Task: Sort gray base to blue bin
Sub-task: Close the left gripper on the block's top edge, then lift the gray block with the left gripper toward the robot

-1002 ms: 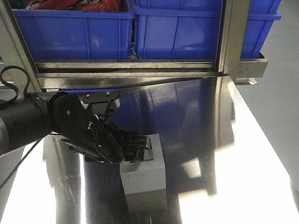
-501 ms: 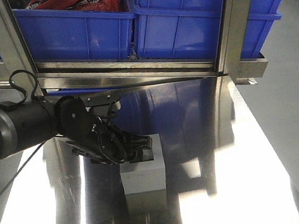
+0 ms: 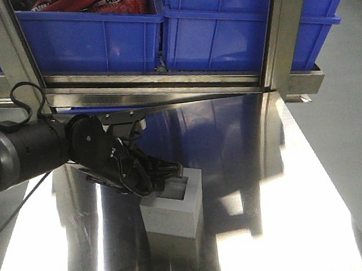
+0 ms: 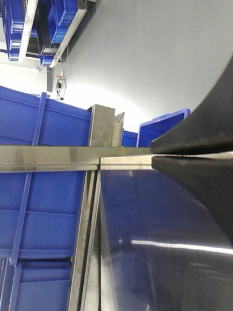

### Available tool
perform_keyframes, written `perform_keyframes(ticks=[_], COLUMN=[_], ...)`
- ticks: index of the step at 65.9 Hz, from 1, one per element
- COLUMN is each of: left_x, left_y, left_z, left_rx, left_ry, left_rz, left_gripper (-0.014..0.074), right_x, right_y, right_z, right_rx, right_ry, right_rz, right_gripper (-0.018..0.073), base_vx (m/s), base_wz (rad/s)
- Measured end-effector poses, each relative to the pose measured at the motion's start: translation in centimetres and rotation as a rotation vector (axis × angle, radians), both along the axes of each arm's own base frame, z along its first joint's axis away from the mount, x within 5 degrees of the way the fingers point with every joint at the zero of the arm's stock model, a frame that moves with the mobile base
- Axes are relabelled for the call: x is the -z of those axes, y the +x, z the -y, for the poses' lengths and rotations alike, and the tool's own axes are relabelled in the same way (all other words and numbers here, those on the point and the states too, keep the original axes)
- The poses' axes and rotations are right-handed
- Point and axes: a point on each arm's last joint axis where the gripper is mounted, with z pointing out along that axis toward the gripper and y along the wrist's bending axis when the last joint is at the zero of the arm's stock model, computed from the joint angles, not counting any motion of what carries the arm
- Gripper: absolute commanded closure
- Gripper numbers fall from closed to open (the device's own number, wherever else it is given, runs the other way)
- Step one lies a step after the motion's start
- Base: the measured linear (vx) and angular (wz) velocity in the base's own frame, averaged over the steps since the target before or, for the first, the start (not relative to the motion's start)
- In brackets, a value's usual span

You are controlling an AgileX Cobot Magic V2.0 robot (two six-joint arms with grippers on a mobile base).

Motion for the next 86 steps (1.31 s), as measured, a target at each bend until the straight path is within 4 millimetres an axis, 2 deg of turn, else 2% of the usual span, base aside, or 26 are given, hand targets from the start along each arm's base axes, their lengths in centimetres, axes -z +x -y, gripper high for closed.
perform_keyframes(ticks=[17,33,40,54,67,86], left_x=[-0.5,-4.3,-5.1,-4.4,-3.6,-5.4], left_y=[-0.2,-1.3,-2.3,-5.9,-10.3,-15.8], left_z=[0.0,-0.1,-0.7,-3.6,-6.9,-10.6], left_rx=[0.046,0.080,0.068,0.050,0.005,-0.035], left_ry=[0.012,-0.043,-0.074,-0.092,-0.139,-0.245], left_rz=[0.040,0.223,0.298,0.443,0.604,0.805], left_gripper=[0.0602,0.0602,0.0602,0.0602,0.0602,0.0602], right_x=[0.0,0.0,0.0,0.0,0.0,0.0], right_y=[0.0,0.0,0.0,0.0,0.0,0.0], right_z=[0.0,0.0,0.0,0.0,0.0,0.0], right_rx=[0.000,0.000,0.000,0.000,0.000,0.000], right_ry=[0.000,0.000,0.000,0.000,0.000,0.000], right_rz=[0.000,0.000,0.000,0.000,0.000,0.000], right_gripper=[0.0568,0.0568,0.0568,0.0568,0.0568,0.0568], base_vx=[0.00,0.00,0.00,0.00,0.00,0.00], base_wz=[0.00,0.00,0.00,0.00,0.00,0.00])
